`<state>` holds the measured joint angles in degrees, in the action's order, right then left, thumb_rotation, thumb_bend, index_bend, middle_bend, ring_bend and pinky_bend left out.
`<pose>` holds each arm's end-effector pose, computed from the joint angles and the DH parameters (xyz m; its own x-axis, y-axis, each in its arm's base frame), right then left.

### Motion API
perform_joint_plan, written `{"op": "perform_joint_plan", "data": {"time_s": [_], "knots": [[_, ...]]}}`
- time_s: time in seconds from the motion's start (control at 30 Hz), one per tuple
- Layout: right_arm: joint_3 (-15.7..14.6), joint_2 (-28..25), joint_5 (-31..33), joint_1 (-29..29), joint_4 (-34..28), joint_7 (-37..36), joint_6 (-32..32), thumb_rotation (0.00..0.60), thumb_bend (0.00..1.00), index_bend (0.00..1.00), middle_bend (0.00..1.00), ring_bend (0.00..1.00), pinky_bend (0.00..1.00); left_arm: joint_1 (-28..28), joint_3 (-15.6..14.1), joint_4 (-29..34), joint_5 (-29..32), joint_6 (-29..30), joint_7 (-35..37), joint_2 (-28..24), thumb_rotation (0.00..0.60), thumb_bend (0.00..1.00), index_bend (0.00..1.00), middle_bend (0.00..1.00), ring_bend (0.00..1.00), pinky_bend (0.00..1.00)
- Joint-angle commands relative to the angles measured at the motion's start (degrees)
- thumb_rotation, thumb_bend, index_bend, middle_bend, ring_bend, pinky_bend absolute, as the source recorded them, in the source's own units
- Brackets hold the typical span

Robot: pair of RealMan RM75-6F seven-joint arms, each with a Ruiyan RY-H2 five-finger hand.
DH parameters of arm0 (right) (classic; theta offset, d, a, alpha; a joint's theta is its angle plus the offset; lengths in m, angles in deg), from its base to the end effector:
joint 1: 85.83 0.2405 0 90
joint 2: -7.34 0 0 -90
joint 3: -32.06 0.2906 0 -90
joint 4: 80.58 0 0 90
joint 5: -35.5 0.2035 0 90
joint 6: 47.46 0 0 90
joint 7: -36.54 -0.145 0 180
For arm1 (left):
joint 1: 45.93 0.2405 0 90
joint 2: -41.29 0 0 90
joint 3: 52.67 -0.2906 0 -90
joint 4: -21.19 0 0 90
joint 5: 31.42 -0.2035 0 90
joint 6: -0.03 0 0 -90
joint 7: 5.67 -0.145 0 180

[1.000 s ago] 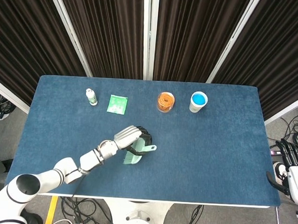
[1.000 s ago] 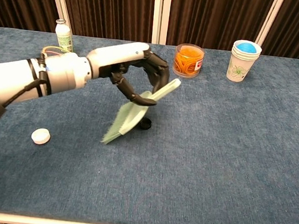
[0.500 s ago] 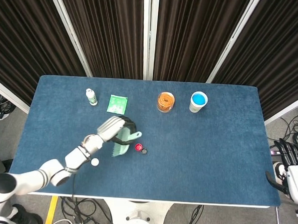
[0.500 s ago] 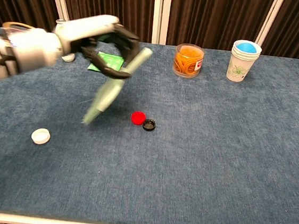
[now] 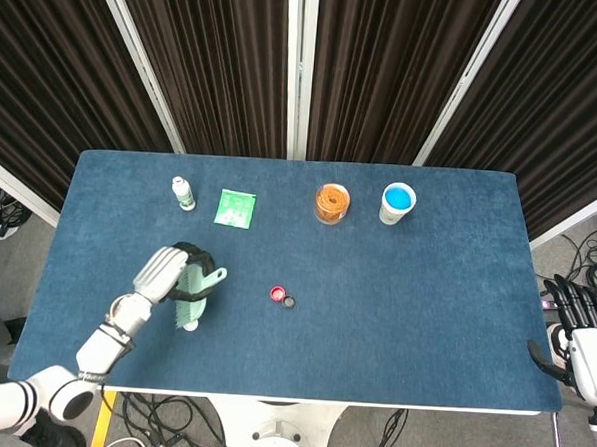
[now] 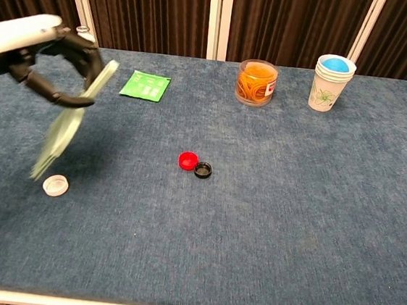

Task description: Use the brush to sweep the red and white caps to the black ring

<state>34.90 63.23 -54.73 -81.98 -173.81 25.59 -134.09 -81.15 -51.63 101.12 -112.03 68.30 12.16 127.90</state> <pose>-0.3336 -0.1779 0.2274 0.3411 0.0125 0.9399 -0.9376 -0.0680 0.3411 -0.2240 0.3263 0.0151 0.0446 0.3122 0.9490 0.9386 -0.3383 0.0671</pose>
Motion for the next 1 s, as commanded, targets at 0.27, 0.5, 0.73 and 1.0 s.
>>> {"op": "perform_joint_plan", "data": {"time_s": [0.27, 0.5, 0.73, 1.0], "knots": [[0.0, 0.0, 0.5, 0.1, -0.2, 0.3, 0.4, 0.600, 0.22, 0.00, 0.02, 0.00, 0.00, 5.7, -2.5, -2.1, -2.1, 4.1, -3.0, 3.9, 0.600, 0.41, 0.53, 0.58, 0.39, 0.28], [0.0, -0.1, 0.3, 0.2, -0.5, 0.6, 0.4, 0.600, 0.22, 0.00, 0.02, 0.00, 0.00, 5.5, -0.9, -2.7, -2.2, 2.1, -0.5, 7.9, 0.600, 0.42, 0.53, 0.59, 0.39, 0.28], [-0.1, -0.1, 0.3, 0.1, -0.4, 0.5, 0.2, 0.600, 0.22, 0.00, 0.02, 0.00, 0.00, 3.0, 2.7, -5.2, -1.7, -0.8, -1.0, 13.3, 0.600, 0.43, 0.53, 0.59, 0.39, 0.28], [0.1, -0.2, 0.3, -0.1, -0.8, 0.8, -0.4, 0.600, 0.22, 0.00, 0.02, 0.00, 0.00, -1.3, 7.0, -8.9, -1.4, -3.9, -2.0, 18.7, 0.600, 0.43, 0.53, 0.59, 0.39, 0.28]]}}
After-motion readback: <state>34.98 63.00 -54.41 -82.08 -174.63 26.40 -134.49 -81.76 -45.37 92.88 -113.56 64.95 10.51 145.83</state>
